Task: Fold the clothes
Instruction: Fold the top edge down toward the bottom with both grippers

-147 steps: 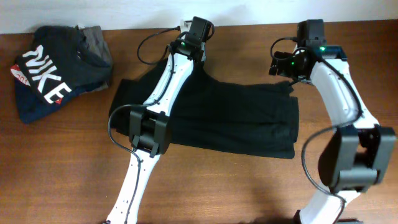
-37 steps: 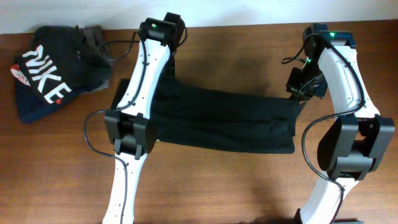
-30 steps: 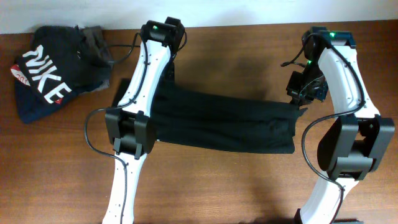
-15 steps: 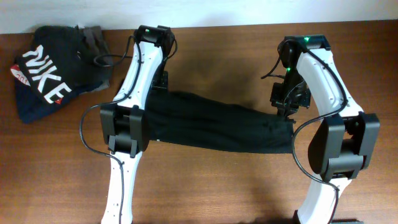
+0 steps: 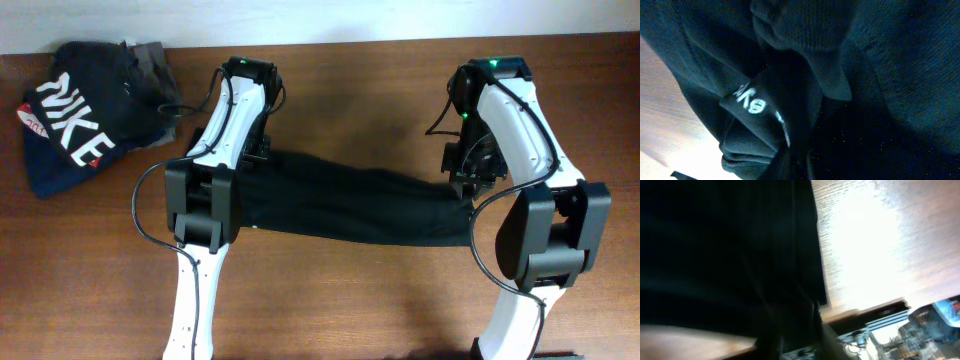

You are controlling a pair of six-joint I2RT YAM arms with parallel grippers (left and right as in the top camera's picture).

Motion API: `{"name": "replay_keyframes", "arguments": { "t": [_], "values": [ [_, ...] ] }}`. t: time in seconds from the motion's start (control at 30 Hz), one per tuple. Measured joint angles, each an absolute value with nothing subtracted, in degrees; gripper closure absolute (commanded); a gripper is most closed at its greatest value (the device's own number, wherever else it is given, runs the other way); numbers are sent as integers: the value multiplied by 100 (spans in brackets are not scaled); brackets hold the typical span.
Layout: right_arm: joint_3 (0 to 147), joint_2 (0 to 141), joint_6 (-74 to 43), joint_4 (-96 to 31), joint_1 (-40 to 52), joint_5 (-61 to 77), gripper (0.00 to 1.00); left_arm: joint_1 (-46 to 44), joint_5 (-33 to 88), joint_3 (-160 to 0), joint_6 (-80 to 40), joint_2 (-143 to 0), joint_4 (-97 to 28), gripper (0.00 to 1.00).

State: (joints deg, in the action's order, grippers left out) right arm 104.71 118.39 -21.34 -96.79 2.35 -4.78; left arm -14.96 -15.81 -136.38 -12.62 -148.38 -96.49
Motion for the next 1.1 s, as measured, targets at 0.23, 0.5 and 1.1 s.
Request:
{"name": "replay_keyframes", "arguments": {
  "t": [0.23, 0.5, 1.1],
  "values": [
    [10471, 11839, -2095, -9662, 235, -515, 57, -1496, -1385, -13627, -1028, -14838, -9660, 43],
    [10466, 11839, -2082, -9166, 235, -515, 47, -1496, -1347, -13557, -875, -14470, -9660, 2],
    [10466, 11839, -2086, -8908, 235, -510, 48, -1496, -644, -13128, -847, -13467, -8383, 77]
  ]
}}
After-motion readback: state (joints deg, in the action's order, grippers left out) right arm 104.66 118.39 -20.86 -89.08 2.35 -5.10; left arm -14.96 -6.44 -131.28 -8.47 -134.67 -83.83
